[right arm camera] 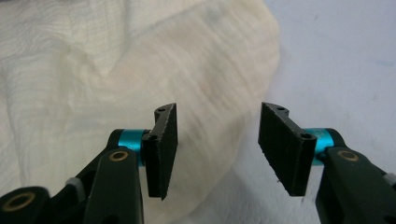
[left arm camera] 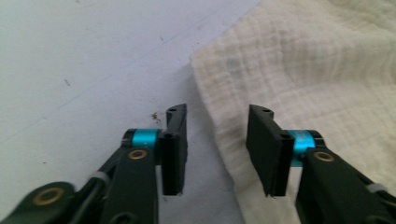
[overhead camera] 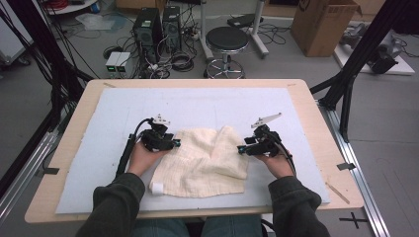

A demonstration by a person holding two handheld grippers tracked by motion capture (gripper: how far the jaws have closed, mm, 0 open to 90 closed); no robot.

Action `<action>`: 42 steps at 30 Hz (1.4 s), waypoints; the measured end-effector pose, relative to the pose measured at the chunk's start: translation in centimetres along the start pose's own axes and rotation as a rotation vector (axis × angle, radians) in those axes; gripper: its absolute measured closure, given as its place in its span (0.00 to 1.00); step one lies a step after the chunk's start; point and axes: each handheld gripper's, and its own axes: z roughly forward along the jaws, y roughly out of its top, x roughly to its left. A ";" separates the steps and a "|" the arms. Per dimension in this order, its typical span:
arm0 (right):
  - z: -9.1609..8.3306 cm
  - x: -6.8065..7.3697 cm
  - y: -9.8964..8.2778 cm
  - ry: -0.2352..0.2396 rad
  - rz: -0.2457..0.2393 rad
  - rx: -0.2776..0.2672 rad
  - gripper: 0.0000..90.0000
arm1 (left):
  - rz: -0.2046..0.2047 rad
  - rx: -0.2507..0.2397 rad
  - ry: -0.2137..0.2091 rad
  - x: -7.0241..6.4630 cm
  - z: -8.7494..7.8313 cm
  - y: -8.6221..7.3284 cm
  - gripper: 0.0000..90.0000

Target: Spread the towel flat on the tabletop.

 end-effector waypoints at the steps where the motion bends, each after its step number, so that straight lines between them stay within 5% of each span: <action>1: 0.1 -0.1 -0.3 -0.006 0.001 0.004 0.50 | 0.008 0.000 -0.011 -0.1 0.0 0.0 0.74; 4: 0.7 -0.1 -0.8 -0.005 -0.003 0.014 0.62 | 0.043 -0.003 -0.022 -0.7 0.1 0.0 0.94; 8: 1.4 0.2 -0.6 0.002 -0.054 0.033 0.85 | 0.074 0.012 -0.036 -0.9 -0.4 0.1 0.98; 10: 1.4 0.1 -0.3 0.007 -0.053 0.016 0.89 | 0.077 0.002 -0.047 -0.8 -1.1 0.0 0.98; 22: 0.4 1.9 3.3 -0.052 -0.123 -0.076 0.89 | 0.103 -0.059 -0.071 -1.4 -7.8 -2.0 0.98; 24: 0.7 2.3 3.5 -0.032 -0.140 -0.076 0.89 | 0.092 -0.053 -0.094 -1.4 -8.3 -2.6 0.98; 29: 2.3 4.4 2.7 0.076 -0.208 0.022 0.87 | 0.088 0.021 -0.199 -1.8 -8.7 -4.9 0.97; 32: 2.9 5.1 2.0 0.121 -0.218 0.045 0.85 | 0.068 0.001 -0.240 -1.6 -9.0 -5.2 0.85; 35: 3.2 5.5 1.6 0.145 -0.232 0.054 0.85 | 0.036 -0.051 -0.230 -0.8 -9.4 -4.3 0.76; 42: 3.4 5.9 1.0 0.159 -0.249 0.064 0.84 | -0.038 -0.139 -0.117 0.5 -7.6 -0.8 0.68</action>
